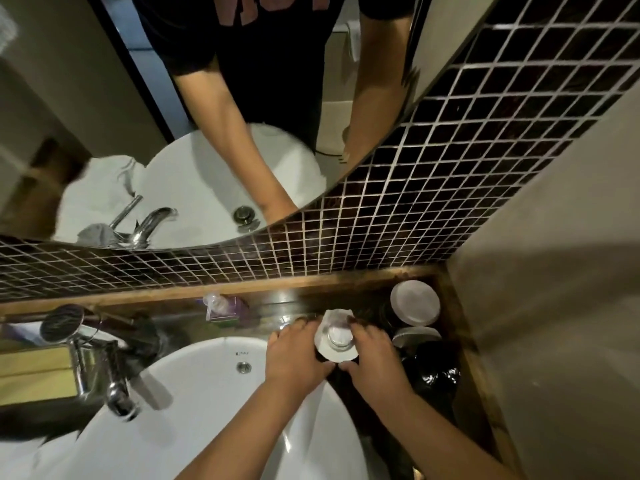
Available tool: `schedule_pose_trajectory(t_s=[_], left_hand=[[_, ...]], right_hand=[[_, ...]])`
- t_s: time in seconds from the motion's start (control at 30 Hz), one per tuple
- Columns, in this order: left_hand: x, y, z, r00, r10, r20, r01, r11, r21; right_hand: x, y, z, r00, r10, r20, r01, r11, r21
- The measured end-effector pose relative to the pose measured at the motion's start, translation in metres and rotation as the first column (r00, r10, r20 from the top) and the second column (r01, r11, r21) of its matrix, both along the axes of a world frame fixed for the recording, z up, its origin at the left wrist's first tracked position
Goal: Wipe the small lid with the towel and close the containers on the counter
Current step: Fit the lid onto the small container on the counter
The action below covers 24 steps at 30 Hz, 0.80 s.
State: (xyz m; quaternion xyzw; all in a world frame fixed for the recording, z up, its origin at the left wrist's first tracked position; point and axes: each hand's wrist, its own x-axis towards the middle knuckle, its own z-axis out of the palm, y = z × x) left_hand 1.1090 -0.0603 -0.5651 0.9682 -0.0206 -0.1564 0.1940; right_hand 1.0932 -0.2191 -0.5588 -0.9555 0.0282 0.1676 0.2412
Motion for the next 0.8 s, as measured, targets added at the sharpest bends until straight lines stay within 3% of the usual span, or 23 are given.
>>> schedule_pose_trajectory(t_s=[0.37,0.53,0.8], left_hand=[[-0.004,0.006,-0.001,0.998,-0.025,0.062,0.028,0.998,-0.05],[0.001,-0.002,0.011,0.963,-0.213,0.163,0.202,0.976,0.082],[0.008,-0.012,0.01,0.97,-0.183,0.161,0.157,0.975,0.159]], right_hand=[[-0.003,-0.001,-0.001,0.996,-0.078,0.049,0.075,0.995,0.065],[0.008,-0.002,0.009,0.989,0.04,0.144,-0.034,0.998,-0.047],[0.013,0.002,0.014,0.985,0.149,0.089,-0.127,0.969,-0.211]])
